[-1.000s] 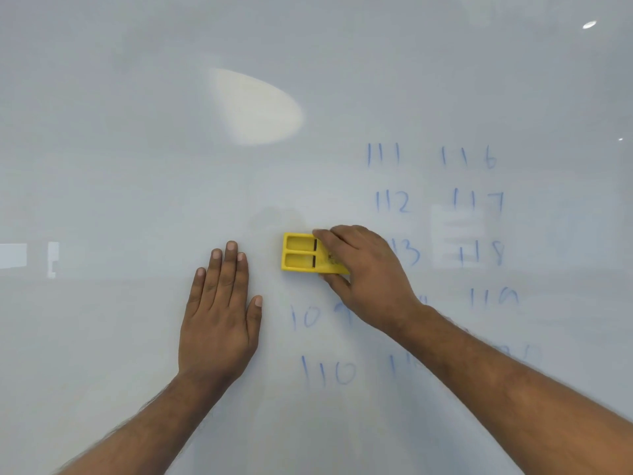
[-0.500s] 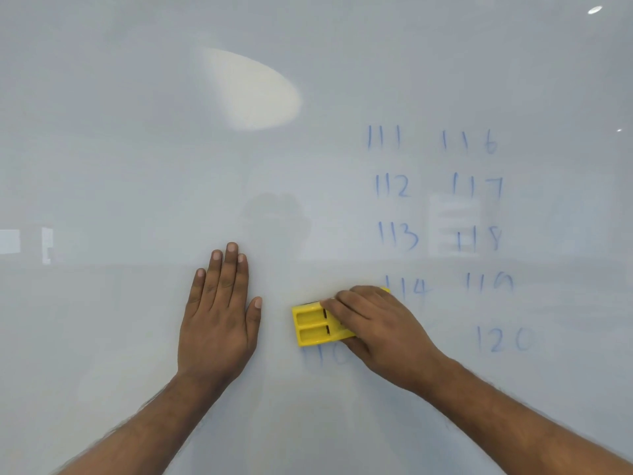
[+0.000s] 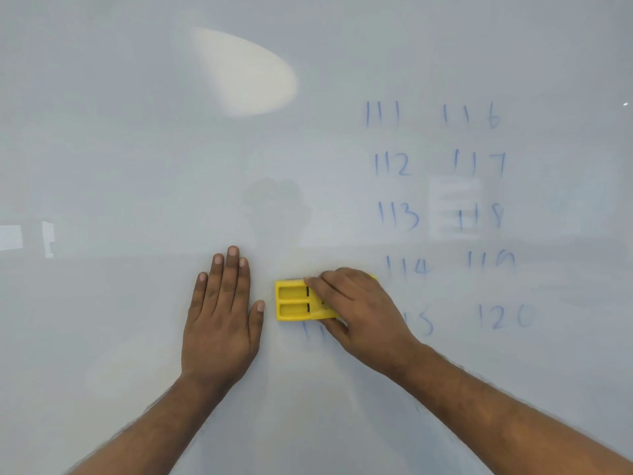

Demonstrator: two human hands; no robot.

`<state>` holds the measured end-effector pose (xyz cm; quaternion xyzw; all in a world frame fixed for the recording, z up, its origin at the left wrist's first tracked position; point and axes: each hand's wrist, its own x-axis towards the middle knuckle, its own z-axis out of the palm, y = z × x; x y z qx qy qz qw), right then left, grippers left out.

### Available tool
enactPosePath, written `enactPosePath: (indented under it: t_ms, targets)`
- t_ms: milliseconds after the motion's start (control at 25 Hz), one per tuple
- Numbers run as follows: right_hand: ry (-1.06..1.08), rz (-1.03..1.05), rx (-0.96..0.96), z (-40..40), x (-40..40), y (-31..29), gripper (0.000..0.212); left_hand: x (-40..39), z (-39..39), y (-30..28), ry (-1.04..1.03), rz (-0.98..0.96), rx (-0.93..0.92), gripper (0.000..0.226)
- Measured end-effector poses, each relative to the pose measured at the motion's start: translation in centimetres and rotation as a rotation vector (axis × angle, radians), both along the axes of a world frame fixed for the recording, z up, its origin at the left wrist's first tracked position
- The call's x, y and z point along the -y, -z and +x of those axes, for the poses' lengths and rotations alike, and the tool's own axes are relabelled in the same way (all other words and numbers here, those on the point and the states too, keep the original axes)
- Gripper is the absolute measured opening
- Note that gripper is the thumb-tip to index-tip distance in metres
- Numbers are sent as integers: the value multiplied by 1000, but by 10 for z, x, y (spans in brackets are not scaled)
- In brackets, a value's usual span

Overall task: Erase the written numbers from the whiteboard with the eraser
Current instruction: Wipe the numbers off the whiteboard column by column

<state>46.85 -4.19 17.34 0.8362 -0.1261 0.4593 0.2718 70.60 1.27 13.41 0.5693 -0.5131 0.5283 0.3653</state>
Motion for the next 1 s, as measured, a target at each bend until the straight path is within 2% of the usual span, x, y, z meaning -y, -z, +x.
enactPosePath:
  t_ms: [200,360,600,760,1000]
  targets:
    - [30,-36,-142,-22,3,49,49,-1,0,1,-4,8,-11,64]
    - [98,-91,-225,-47,9,61,48,-1,0,1,1,21,-27,64]
    - [82,31,-28,-42,10,28,45,0,-2,4,-3,10,-25,64]
    - [36,71,-18,-24,5,32,45,2,0,5,-1,1,-16,64]
    - [54,-6,-293,-50,7,57,46,-4,-3,9,-7,49,-40,65]
